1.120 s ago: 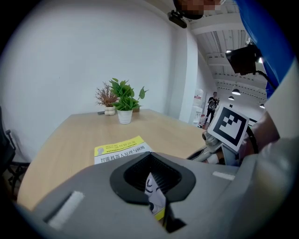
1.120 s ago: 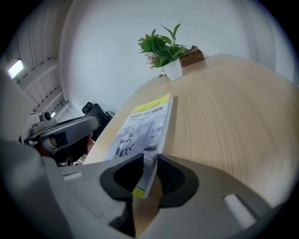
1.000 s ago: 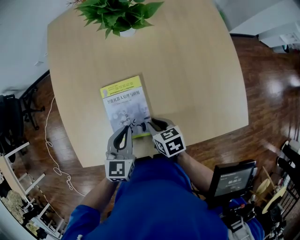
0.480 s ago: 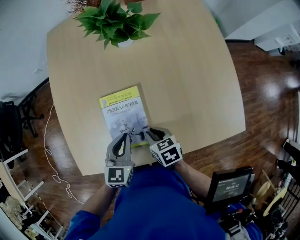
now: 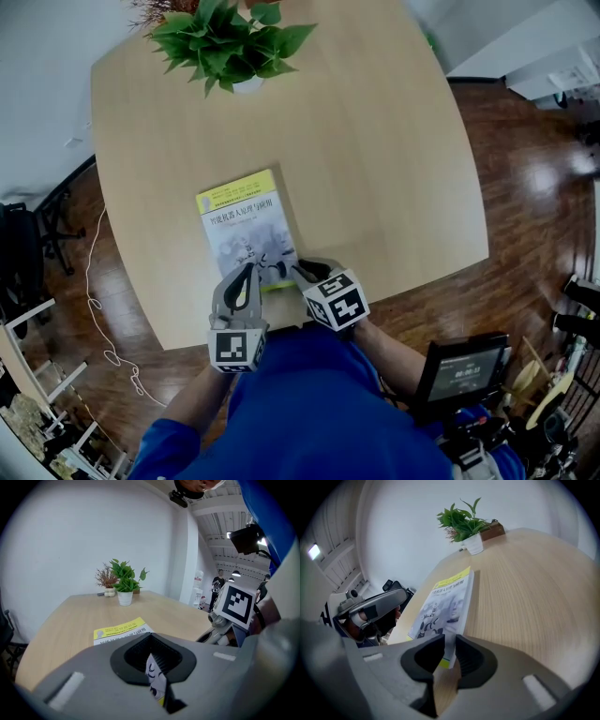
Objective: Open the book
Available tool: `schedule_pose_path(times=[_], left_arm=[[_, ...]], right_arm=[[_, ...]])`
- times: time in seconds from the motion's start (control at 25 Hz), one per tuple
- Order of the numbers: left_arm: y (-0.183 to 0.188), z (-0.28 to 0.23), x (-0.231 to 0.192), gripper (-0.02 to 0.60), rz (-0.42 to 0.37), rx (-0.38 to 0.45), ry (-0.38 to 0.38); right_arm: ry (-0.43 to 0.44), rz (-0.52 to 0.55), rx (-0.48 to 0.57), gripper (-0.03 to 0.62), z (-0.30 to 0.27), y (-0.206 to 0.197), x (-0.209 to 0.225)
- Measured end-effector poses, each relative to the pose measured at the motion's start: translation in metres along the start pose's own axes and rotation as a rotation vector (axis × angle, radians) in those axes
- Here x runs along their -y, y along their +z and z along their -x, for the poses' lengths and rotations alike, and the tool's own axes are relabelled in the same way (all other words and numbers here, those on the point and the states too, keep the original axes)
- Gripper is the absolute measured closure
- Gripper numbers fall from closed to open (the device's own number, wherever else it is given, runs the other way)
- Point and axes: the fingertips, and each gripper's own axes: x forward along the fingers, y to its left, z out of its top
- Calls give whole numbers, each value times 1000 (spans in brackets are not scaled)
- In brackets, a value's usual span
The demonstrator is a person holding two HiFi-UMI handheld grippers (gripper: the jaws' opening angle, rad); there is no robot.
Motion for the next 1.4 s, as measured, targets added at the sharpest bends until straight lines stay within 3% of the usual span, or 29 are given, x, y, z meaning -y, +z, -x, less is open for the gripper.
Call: schedule_pose_path(times=[0.28,0.76,1.4], left_arm=[[2,1,0,574,-4,5,6],[6,9,-2,575,2,23,27],[16,36,-17,574,22,91,96]], right_arm=[[79,-31,-15,522,4,-5,-10],[64,25,-21,576,12,-4,-15],[80,159,14,589,28,9,-53]])
